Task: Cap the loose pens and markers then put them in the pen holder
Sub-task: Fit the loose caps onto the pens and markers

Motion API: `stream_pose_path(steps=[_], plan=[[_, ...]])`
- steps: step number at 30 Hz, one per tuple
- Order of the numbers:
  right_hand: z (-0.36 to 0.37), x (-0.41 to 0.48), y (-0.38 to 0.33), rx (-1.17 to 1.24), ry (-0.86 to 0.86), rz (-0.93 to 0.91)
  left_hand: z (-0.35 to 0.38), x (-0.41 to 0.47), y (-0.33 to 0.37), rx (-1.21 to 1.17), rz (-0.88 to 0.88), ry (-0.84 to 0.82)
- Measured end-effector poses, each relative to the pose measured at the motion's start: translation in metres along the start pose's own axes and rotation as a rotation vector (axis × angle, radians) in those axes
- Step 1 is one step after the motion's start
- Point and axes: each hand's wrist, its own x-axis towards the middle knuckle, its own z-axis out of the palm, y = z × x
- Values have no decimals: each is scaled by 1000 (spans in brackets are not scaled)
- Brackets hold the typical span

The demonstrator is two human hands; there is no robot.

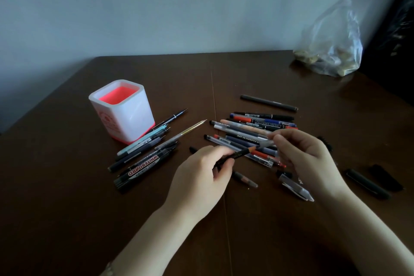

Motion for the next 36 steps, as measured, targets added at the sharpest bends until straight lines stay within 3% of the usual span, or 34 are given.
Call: stream_pose_path(steps=[6,18,21,24,27,29,33,36], plan=[[1,-1,-2,20,-7,4,1,0,1,-30,45,42],[2,-6,-2,-180,-229,4,-3,0,2,41,181,-39],[4,-6,-4,-247,-171,-50,-9,3,-1,207,171,28],[2,-3,0,-288,92,-133,-26,9,-5,517,-35,133],[-1,2,12,-428,209,-159,-45,12,-14,740,-409,30],[-1,6,22,-611,224,-165,-51,12,-23,848,-565,-72],[-1,6,29,-790,218,-163,-49,11,-31,942,-666,-220],[-1,7,30,-800,194,-146,-49,14,-25,923,-574,-174]])
